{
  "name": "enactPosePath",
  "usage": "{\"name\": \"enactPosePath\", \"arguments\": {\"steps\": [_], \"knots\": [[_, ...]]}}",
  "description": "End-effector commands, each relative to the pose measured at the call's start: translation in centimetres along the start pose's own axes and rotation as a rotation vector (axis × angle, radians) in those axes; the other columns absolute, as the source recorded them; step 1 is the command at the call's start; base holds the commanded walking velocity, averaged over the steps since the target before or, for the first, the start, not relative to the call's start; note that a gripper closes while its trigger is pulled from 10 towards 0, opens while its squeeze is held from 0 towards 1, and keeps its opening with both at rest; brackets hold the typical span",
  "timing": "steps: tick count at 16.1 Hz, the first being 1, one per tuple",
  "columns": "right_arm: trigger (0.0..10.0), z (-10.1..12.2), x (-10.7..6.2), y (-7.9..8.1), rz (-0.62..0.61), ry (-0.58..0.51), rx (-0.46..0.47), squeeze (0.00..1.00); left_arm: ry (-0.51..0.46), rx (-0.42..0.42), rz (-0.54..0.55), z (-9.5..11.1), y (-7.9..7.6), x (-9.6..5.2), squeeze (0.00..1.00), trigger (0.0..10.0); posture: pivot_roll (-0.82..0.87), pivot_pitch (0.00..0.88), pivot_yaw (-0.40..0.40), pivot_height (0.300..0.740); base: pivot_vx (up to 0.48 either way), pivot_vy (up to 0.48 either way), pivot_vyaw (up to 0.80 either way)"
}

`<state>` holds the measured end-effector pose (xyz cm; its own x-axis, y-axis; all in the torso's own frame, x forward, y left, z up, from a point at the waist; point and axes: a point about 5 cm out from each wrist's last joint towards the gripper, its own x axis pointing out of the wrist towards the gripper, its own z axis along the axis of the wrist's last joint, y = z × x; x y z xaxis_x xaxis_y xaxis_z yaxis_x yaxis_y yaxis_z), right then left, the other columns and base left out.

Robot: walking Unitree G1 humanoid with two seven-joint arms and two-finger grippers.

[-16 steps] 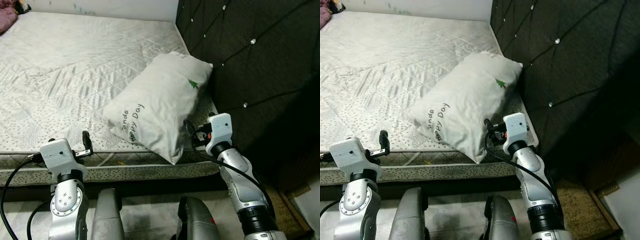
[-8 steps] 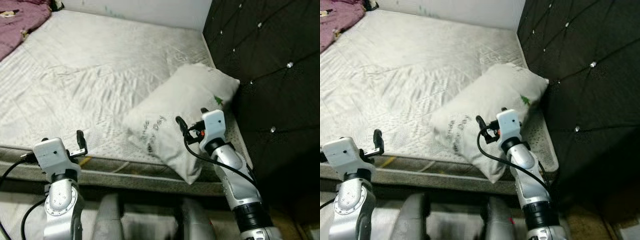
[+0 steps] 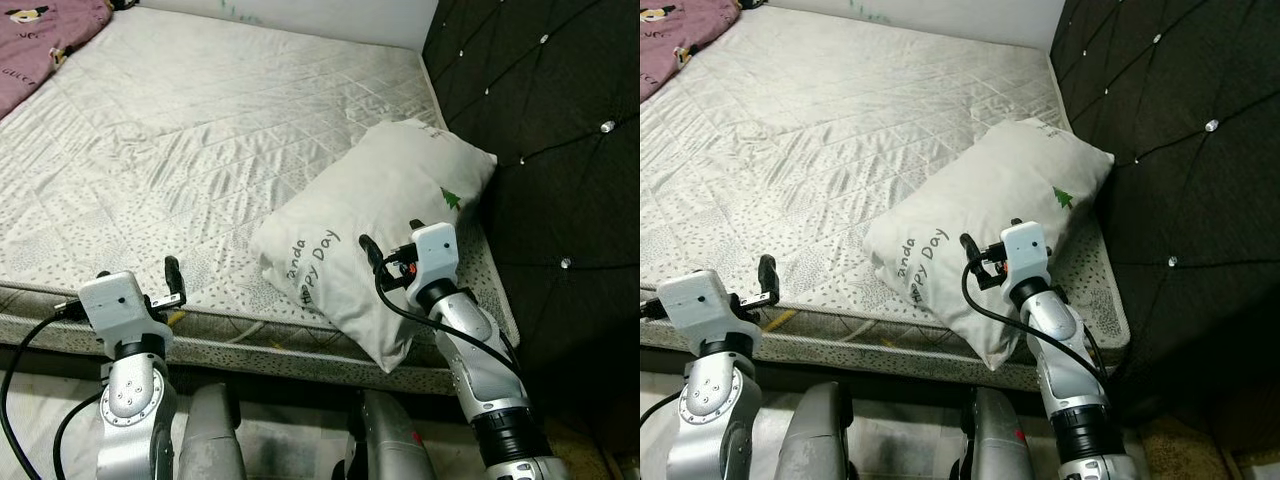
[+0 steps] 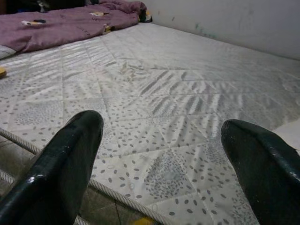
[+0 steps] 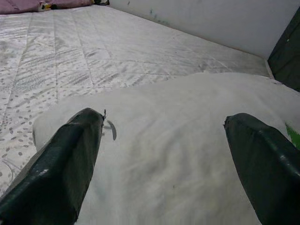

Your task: Clean up the room

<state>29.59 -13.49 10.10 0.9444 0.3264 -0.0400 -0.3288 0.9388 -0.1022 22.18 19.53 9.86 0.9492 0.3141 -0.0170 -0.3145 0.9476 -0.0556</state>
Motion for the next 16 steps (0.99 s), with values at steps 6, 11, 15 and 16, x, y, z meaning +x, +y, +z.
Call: {"name": "enactPosePath", "arguments": {"steps": [6,11,15,16], "knots": [[10.0,-1.1,-0.8,-2.1,-0.037,0.174,-0.026,0.00,0.080,-0.007,-0.066,-0.5,-1.3,0.4,0.00,10.0,0.03,0.000,-0.098,0.561,0.000,0.000,0.00],[10.0,-2.0,0.2,-0.7,-0.025,0.341,0.104,0.00,0.086,-0.033,-0.114,-0.1,-2.3,0.8,0.00,10.0,0.04,0.000,-0.096,0.561,0.000,0.000,0.00],[10.0,-1.6,1.2,0.1,0.006,0.341,0.113,0.00,0.040,-0.033,-0.138,0.7,-2.2,0.8,0.00,10.0,0.05,0.002,-0.097,0.561,0.000,0.000,0.00],[10.0,-1.6,1.1,0.1,-0.002,0.338,0.120,0.00,0.040,-0.038,-0.131,0.8,-2.1,0.8,0.00,10.0,0.06,0.003,-0.097,0.561,0.000,0.000,0.00]]}}
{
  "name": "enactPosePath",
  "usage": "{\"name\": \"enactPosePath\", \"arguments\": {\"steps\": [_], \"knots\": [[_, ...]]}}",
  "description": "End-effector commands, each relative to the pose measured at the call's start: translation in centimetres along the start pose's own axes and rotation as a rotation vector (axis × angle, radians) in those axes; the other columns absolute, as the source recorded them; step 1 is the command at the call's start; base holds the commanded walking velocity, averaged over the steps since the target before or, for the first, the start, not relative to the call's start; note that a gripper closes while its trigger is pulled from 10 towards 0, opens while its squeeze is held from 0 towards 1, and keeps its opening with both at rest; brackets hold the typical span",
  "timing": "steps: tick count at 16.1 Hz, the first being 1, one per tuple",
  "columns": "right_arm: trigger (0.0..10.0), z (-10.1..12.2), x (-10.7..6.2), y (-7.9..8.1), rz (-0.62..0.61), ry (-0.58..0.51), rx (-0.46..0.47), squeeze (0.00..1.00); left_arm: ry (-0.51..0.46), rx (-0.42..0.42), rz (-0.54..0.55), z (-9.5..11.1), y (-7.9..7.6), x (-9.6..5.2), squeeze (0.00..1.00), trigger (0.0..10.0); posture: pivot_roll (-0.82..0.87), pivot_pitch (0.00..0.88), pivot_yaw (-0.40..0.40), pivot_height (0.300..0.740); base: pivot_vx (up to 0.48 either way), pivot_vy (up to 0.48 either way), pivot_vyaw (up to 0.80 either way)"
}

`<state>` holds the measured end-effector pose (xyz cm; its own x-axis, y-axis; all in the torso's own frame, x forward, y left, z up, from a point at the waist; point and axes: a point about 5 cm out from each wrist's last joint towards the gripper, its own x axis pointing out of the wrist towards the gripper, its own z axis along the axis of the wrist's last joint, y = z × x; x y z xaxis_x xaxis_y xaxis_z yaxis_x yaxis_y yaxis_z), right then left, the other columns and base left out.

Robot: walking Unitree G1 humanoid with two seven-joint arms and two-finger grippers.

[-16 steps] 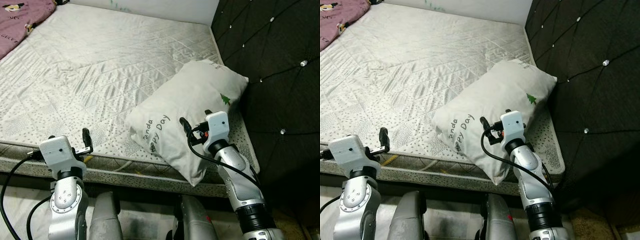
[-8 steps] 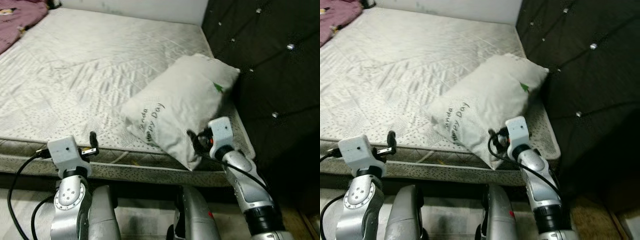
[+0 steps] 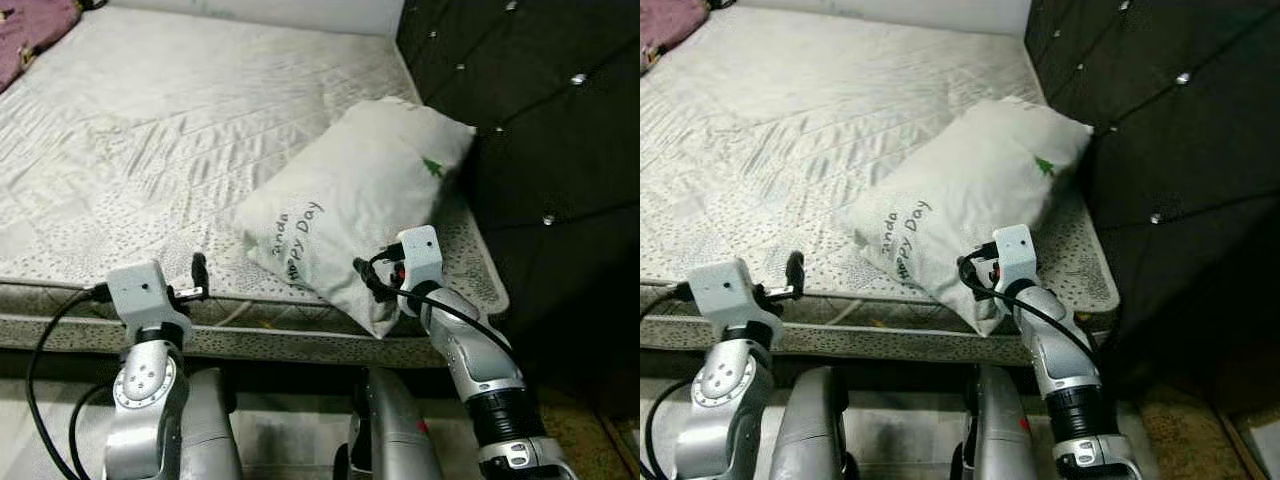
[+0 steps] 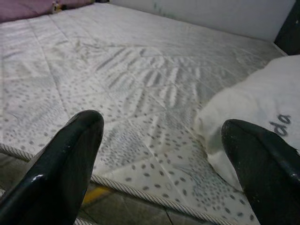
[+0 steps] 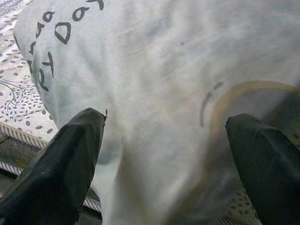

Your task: Clean up the room

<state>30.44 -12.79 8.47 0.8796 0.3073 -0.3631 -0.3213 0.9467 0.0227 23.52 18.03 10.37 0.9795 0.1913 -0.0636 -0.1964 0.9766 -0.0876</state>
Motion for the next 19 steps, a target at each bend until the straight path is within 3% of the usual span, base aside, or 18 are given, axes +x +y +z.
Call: {"name": "enactPosePath", "arguments": {"steps": [1,6,11,14,16,19], "knots": [[10.0,-0.2,-0.1,-0.5,-0.029,0.015,0.015,0.00,-0.014,-0.009,-0.005,0.3,-0.2,-0.1,0.00,10.0,0.06,0.002,-0.094,0.552,0.000,0.000,0.00],[10.0,-0.4,-0.2,-0.2,-0.016,0.010,-0.002,0.00,-0.033,-0.016,-0.019,0.5,-0.3,-0.1,0.00,10.0,0.05,0.000,-0.087,0.522,0.315,0.271,0.00],[10.0,-0.5,-0.1,-0.3,-0.023,0.027,-0.020,0.00,-0.038,-0.020,-0.006,0.5,-0.4,0.0,0.00,10.0,0.06,0.000,-0.093,0.522,0.000,0.000,0.00],[10.0,-0.2,0.4,-0.7,-0.093,0.046,-0.088,0.00,-0.039,-0.020,-0.002,0.5,-0.4,0.0,0.00,10.0,0.06,0.000,-0.098,0.522,0.000,0.000,0.00],[10.0,0.0,0.4,-2.4,-0.202,0.050,-0.057,0.00,-0.038,-0.016,0.011,0.4,-0.1,-0.2,0.00,10.0,0.07,0.000,-0.102,0.522,0.000,0.000,0.00],[10.0,-1.4,0.2,-2.2,-0.180,0.136,-0.008,0.00,-0.034,-0.015,0.013,0.3,-0.2,-0.3,0.00,10.0,0.07,0.000,-0.102,0.522,0.000,0.000,0.00]]}}
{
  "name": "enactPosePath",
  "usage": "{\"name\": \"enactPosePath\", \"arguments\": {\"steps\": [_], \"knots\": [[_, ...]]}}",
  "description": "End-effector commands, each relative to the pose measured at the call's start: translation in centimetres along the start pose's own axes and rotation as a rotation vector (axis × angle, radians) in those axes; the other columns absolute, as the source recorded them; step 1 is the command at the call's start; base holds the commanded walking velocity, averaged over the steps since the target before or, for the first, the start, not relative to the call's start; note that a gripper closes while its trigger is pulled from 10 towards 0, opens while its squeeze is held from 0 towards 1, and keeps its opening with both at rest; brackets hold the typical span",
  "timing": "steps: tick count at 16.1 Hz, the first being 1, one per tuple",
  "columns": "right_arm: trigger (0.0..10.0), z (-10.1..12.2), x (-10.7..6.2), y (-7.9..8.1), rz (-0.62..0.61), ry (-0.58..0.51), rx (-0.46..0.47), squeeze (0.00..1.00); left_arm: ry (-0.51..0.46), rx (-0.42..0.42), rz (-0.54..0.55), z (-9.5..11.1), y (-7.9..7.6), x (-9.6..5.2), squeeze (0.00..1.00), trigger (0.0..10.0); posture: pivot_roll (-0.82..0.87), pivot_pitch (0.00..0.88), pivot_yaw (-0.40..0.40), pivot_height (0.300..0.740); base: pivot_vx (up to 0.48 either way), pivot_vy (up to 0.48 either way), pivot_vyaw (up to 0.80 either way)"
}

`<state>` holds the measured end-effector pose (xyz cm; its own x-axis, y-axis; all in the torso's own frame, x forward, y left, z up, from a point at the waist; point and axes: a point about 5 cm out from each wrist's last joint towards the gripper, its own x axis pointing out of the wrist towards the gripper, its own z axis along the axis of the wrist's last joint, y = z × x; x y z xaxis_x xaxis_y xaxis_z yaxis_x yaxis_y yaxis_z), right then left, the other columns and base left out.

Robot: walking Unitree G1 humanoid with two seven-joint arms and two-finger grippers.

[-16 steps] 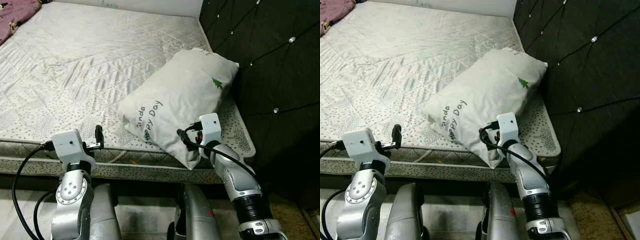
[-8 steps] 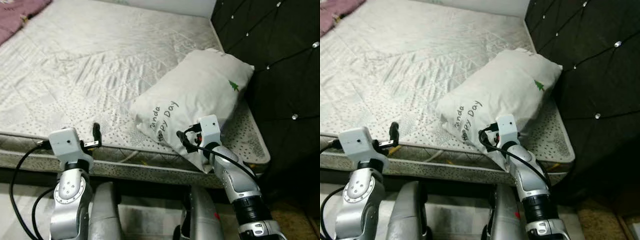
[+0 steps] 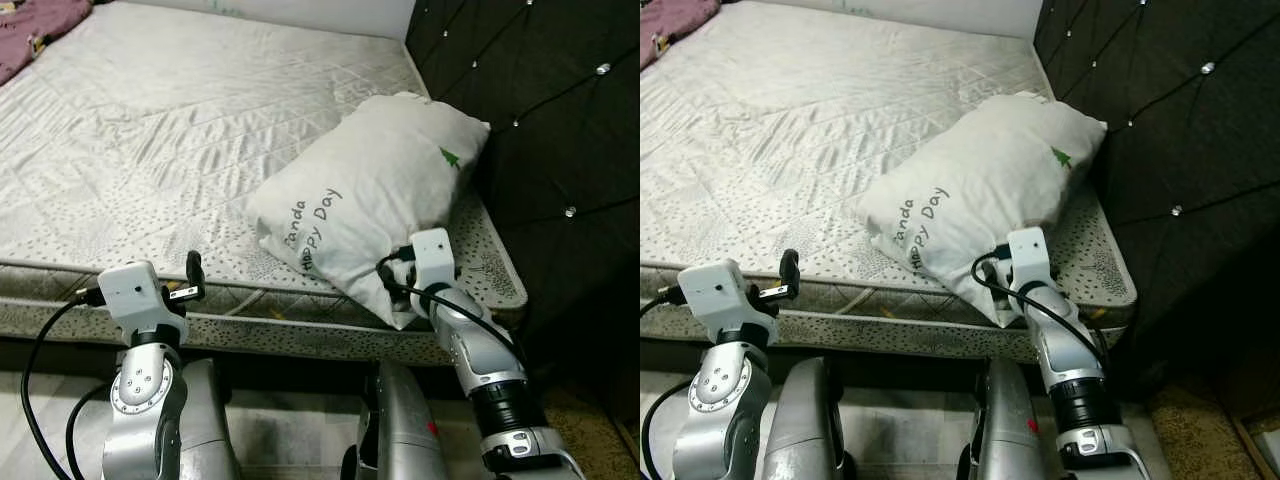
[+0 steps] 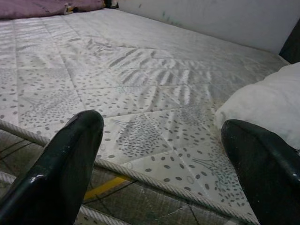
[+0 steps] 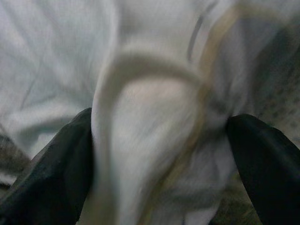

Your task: Clean up the room

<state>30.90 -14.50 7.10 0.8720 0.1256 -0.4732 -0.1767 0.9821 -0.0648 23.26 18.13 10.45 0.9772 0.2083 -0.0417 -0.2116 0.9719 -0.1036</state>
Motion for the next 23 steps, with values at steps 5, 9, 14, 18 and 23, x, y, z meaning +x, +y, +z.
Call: {"name": "enactPosePath", "arguments": {"steps": [5,9,14,18,23], "knots": [[9.1,-0.3,1.1,1.2,-0.039,0.105,0.163,0.00,-0.008,0.003,-0.009,0.2,-0.5,0.1,0.00,10.0,0.08,0.000,-0.096,0.522,0.000,0.000,0.00],[0.0,2.0,2.4,3.7,0.017,0.053,0.283,0.00,-0.012,0.008,-0.006,0.3,-0.5,0.1,0.00,10.0,0.10,0.000,-0.095,0.522,0.000,0.000,0.00],[0.0,2.4,2.8,4.1,0.039,0.043,0.306,0.00,-0.015,0.006,-0.002,0.2,-0.5,0.5,0.00,10.0,0.09,0.000,-0.085,0.522,0.000,0.000,0.00],[0.0,3.2,3.1,3.2,0.022,0.003,0.317,0.00,-0.026,0.000,-0.005,0.2,-0.9,1.2,0.00,10.0,0.07,0.000,-0.080,0.522,0.000,0.000,0.00],[0.0,2.4,3.1,4.2,0.071,0.013,0.288,0.00,-0.044,-0.001,0.006,0.5,-0.9,1.7,0.00,10.0,0.06,0.000,-0.075,0.522,0.000,0.000,0.00]]}}
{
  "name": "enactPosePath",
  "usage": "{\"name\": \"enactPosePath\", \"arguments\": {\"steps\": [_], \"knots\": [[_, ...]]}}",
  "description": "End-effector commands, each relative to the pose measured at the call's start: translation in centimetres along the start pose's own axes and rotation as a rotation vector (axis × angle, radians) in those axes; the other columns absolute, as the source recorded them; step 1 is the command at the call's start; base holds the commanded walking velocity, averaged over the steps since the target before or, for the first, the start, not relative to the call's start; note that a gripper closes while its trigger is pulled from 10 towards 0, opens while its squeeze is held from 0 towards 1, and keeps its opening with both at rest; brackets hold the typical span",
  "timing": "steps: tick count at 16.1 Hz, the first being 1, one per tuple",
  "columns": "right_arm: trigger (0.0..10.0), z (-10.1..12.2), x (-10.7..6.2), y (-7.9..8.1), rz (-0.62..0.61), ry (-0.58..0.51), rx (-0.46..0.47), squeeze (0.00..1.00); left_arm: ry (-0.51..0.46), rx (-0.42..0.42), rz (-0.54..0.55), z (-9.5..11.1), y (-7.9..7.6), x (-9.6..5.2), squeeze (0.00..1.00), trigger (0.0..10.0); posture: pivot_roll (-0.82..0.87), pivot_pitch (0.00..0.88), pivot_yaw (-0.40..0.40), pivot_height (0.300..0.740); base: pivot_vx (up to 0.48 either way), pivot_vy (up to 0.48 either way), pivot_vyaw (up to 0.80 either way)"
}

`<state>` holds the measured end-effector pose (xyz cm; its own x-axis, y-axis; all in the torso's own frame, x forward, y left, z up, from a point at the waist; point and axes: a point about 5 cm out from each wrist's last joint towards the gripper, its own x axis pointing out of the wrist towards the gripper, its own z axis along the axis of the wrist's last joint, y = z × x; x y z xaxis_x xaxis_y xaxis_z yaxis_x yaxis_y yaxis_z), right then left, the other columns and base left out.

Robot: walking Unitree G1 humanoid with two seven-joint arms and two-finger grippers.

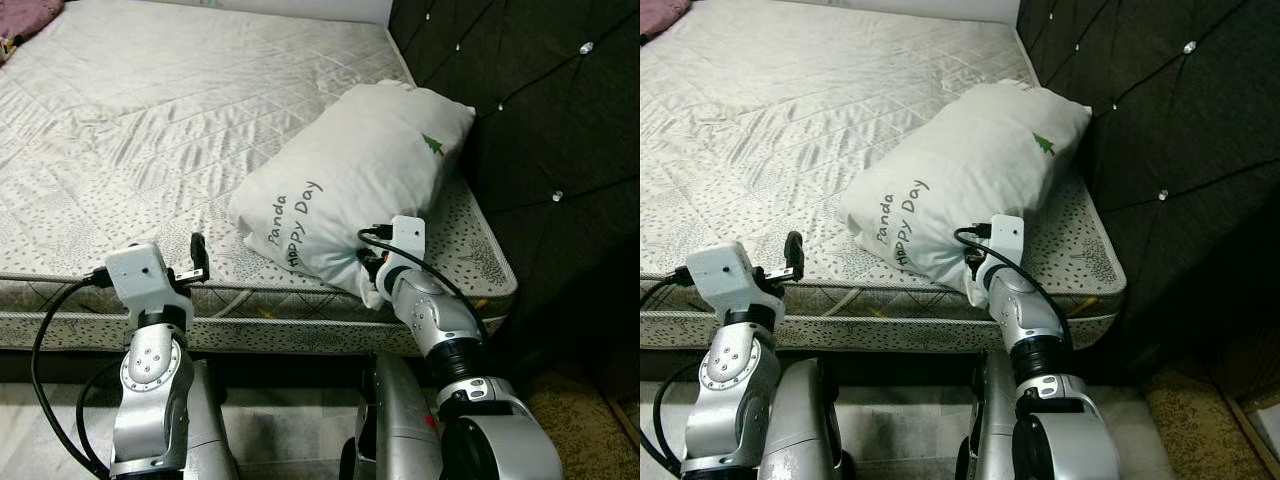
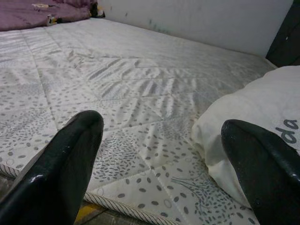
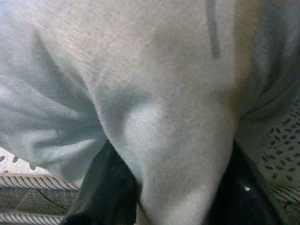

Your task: Clean up the room

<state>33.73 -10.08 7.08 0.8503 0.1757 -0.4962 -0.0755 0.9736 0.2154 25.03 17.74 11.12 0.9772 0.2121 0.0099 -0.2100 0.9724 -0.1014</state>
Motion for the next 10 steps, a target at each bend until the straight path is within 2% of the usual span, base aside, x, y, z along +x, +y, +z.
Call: {"name": "enactPosePath", "arguments": {"steps": [1,3,4,6,7,8,10], "knots": [[0.0,-0.1,0.0,1.3,0.062,-0.006,-0.022,0.00,0.005,-0.003,0.008,-0.2,-0.1,0.1,0.00,10.0,0.07,0.000,-0.075,0.522,0.000,0.000,0.00],[0.0,-0.1,0.1,1.6,0.088,-0.013,-0.051,0.00,0.004,-0.003,0.009,-0.2,-0.1,0.2,0.00,10.0,0.07,0.000,-0.075,0.522,0.000,0.000,0.00],[0.0,1.2,0.3,0.1,0.040,-0.067,-0.097,0.00,0.006,-0.001,0.009,-0.3,-0.1,0.3,0.00,10.0,0.06,0.000,-0.072,0.522,0.000,0.000,0.00],[0.0,3.5,0.3,-3.1,-0.059,-0.127,-0.103,0.00,0.008,0.001,0.007,-0.4,-0.2,0.3,0.00,10.0,0.06,0.000,-0.068,0.522,0.000,0.000,0.00],[0.0,5.4,-0.1,-5.7,-0.130,-0.180,-0.123,0.00,0.010,0.002,0.003,-0.5,-0.2,0.4,0.00,10.0,0.06,0.000,-0.064,0.522,0.000,0.000,0.00],[0.0,6.0,-0.3,-6.5,-0.151,-0.195,-0.131,0.00,0.010,0.002,0.002,-0.5,-0.2,0.4,0.00,10.0,0.05,0.000,-0.063,0.522,0.000,0.000,0.00],[0.0,9.5,-1.5,-10.4,-0.253,-0.276,-0.139,0.00,0.005,0.002,-0.006,-0.4,-0.5,0.8,0.00,10.0,0.04,0.000,-0.055,0.522,0.000,0.000,0.00]]}}
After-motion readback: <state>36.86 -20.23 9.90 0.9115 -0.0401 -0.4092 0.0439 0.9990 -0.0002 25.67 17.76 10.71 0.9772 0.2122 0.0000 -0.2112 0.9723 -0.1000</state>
